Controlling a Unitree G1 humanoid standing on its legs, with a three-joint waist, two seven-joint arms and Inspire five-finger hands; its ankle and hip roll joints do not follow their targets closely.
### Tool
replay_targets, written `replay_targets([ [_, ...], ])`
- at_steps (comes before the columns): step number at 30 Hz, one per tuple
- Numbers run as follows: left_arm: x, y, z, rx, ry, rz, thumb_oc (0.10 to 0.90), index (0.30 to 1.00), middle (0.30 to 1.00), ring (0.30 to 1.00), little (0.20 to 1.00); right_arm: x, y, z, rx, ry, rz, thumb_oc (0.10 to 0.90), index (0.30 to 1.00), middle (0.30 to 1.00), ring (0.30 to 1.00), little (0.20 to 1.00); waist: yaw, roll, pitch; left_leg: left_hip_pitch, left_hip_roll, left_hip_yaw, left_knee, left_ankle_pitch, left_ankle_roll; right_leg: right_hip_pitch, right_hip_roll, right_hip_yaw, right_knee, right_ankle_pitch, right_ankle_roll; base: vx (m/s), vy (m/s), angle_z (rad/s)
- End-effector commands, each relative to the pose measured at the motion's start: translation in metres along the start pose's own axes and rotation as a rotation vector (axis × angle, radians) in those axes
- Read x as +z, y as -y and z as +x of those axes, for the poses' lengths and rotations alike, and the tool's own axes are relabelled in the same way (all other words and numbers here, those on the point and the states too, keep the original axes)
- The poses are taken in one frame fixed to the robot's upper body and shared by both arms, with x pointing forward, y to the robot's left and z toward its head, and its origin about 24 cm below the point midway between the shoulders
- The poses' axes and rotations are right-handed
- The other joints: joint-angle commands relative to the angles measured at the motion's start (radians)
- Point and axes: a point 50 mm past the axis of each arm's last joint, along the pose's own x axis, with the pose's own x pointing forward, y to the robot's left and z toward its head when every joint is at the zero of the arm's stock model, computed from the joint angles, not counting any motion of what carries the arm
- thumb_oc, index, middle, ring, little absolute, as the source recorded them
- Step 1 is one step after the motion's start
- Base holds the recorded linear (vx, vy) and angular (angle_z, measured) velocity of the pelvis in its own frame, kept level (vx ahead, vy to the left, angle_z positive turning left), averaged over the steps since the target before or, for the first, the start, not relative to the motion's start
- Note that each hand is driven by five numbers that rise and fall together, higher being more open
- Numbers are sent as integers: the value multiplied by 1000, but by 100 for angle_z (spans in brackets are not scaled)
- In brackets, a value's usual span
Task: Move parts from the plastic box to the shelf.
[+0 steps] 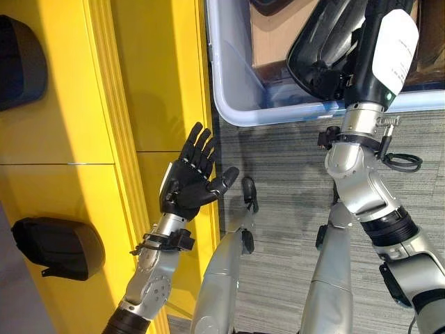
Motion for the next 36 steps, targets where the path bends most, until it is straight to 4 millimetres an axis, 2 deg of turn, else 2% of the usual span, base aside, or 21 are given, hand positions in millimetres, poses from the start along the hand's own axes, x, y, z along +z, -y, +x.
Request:
replay_targets([
  [1, 28, 24, -1, -120, 176, -50, 900, 1000, 1000, 1000, 1000, 14, 33, 32, -131, 112, -68, 900, 1000, 1000, 1000, 1000, -7, 170, 31, -40, -43, -53, 109, -155, 4, 7, 35, -86, 17, -122, -89, 42, 0, 3],
  [3, 29, 24, -1, -120, 175, -48, 900, 1000, 1000, 1000, 1000, 11, 32, 33, -125, 88, -35, 900, 1000, 1000, 1000, 1000, -4, 169, 31, -45, -43, -54, 111, -156, 6, 2, 35, -87, 17, -122, -90, -22, -15, 5],
  [4, 32, 24, 1, -125, 187, -44, 900, 1000, 1000, 1000, 1000, 14, 33, 36, -128, 98, -13, 900, 1000, 1000, 1000, 1000, -3, 171, 31, -75, -41, -48, 109, -137, 12, -26, 34, -97, 13, -99, -97, -8, -19, 7],
  [8, 29, 25, 0, -130, 172, -44, 900, 1000, 1000, 1000, 1000, 12, 28, 30, -81, 104, 26, 900, 1000, 1000, 1000, 1000, -4, 169, 31, -58, -42, -53, 123, -158, 5, -11, 35, -87, 23, -120, -90, 8, -2, 2],
  [10, 32, 26, 1, -126, 194, -52, 900, 1000, 1000, 1000, 1000, 21, 24, 26, -41, 124, 30, 900, 1000, 1000, 1000, 1000, -6, 172, 31, -84, -42, -43, 120, -137, 10, -38, 34, -93, 16, -96, -96, -15, 44, 1],
  [11, 29, 25, -1, -119, 179, -56, 900, 1000, 1000, 1000, 1000, 17, 19, 20, -24, 101, 27, 900, 1000, 1000, 1000, 1000, -6, 171, 31, -53, -44, -48, 123, -159, 4, -7, 35, -84, 22, -123, -91, -2, 33, 0],
  [14, 28, 25, 0, -114, 177, -60, 900, 1000, 1000, 1000, 1000, 12, 13, 16, -36, 69, 32, 900, 1000, 1000, 1000, 1000, -5, 169, 31, -46, -43, -47, 122, -161, 6, 3, 35, -88, 21, -128, -94, 12, 6, -1],
  [18, 29, 24, 0, -113, 180, -60, 900, 1000, 1000, 1000, 1000, 9, 16, 17, -89, 71, -9, 900, 1000, 1000, 1000, 1000, -6, 165, 31, -31, -44, -50, 113, -158, 7, 19, 36, -95, 20, -129, -95, 0, 0, 0],
  [21, 28, 23, 1, -112, 174, -55, 900, 1000, 1000, 1000, 1000, 0, 26, 30, -181, 32, -77, 900, 1000, 1000, 1000, 1000, -1, 160, 31, -11, -45, -57, 99, -156, 8, 45, 39, -105, 13, -134, -96, -5, -13, 0],
  [23, 32, 21, 3, -114, 188, -48, 900, 1000, 1000, 1000, 1000, -3, 40, 45, -242, 22, -143, 900, 1000, 1000, 1000, 1000, 2, 157, 31, -35, -43, -57, 93, -132, 13, 26, 40, -119, 8, -109, -102, -40, -49, 4],
  [24, 31, 18, 1, -110, 172, -49, 900, 1000, 1000, 1000, 1000, -10, 50, 56, -271, 11, -238, 900, 1000, 1000, 1000, 1000, 7, 152, 31, -5, -47, -72, 99, -154, 6, 58, 41, -116, 18, -135, -95, -58, -54, 5],
  [25, 34, 18, 2, -115, 183, -46, 900, 1000, 1000, 1000, 1000, -8, 56, 61, -287, 23, -264, 900, 1000, 1000, 1000, 1000, 8, 152, 31, -27, -45, -68, 96, -136, 11, 39, 41, -128, 13, -115, -101, 26, -81, 5],
  [26, 32, 16, 0, -122, 166, -42, 900, 1000, 1000, 1000, 1000, -11, 65, 71, -297, 25, -385, 900, 1000, 1000, 1000, 1000, 13, 146, 31, 2, -45, -80, 102, -157, 4, 73, 40, -125, 19, -139, -94, -68, -90, 2],
  [27, 36, 16, 1, -135, 173, -30, 900, 1000, 1000, 1000, 1000, -6, 78, 86, -309, 54, -523, 900, 1000, 1000, 1000, 1000, 20, 143, 31, -18, -42, -80, 101, -137, 8, 61, 40, -142, 14, -119, -98, -27, -103, 2],
  [30, 38, 12, -3, -153, 158, -22, 900, 1000, 1000, 1000, 1000, -8, 96, 108, -264, 66, -815, 900, 1000, 1000, 1000, 1000, 35, 130, 31, -5, -38, -88, 104, -138, 6, 89, 39, -160, 10, -127, -95, -51, -108, 5],
  [33, 39, 9, -7, -168, 150, -8, 900, 1000, 1000, 1000, 1000, -13, 104, 121, -217, 111, -1029, 900, 1000, 1000, 1000, 1000, 42, 121, 31, 5, -35, -94, 106, -139, 5, 111, 36, -179, 4, -128, -91, -42, -100, 8],
  [34, 40, 6, -9, -177, 142, 1, 900, 1000, 1000, 1000, 1000, -21, 109, 126, -198, 102, -1126, 900, 1000, 1000, 1000, 1000, 46, 110, 31, 15, -31, -92, 108, -138, 4, 129, 34, -190, -3, -126, -87, -43, -83, 12],
  [36, 42, 5, -10, -182, 139, 3, 900, 1000, 1000, 1000, 1000, -29, 113, 129, -183, 71, -1170, 900, 1000, 1000, 1000, 1000, 46, 106, 31, 20, -28, -95, 109, -138, 3, 139, 32, -196, -6, -126, -85, -31, -64, 9],
])
